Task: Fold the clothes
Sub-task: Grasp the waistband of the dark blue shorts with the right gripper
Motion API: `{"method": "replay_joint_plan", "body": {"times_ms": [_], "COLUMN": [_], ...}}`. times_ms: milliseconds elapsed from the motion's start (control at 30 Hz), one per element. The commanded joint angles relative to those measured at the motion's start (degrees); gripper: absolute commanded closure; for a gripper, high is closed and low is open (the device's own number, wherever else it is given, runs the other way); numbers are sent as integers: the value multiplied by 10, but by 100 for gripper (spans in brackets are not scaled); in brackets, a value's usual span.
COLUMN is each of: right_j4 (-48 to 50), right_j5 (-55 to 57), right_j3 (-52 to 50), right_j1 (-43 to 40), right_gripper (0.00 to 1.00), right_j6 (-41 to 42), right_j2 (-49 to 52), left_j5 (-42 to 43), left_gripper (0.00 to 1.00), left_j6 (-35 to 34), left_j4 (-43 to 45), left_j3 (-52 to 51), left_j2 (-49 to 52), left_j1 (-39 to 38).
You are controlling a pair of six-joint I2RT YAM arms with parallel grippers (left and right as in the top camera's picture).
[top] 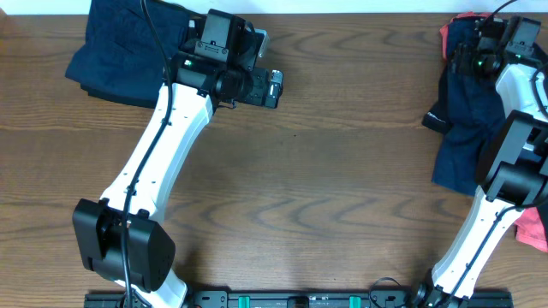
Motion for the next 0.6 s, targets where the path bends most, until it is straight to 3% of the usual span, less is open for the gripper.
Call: {"method": "replay_joint_plan", "body": {"times_ms": [0,567], "right_j4": [-12,-26], "right_j5": [8,47], "right_j3": [7,-1], "right_j1": [-12,-17], "right_gripper": [37,38], "right_j6": [24,-11], "right_j2": [-28,13], "left_j5": [7,7], "left_gripper": [2,2], "left_j6": [9,9], "left_j4": [2,0], "left_j3": [-4,-4], "left_j2": [10,10], "left_j1": [0,0]}}
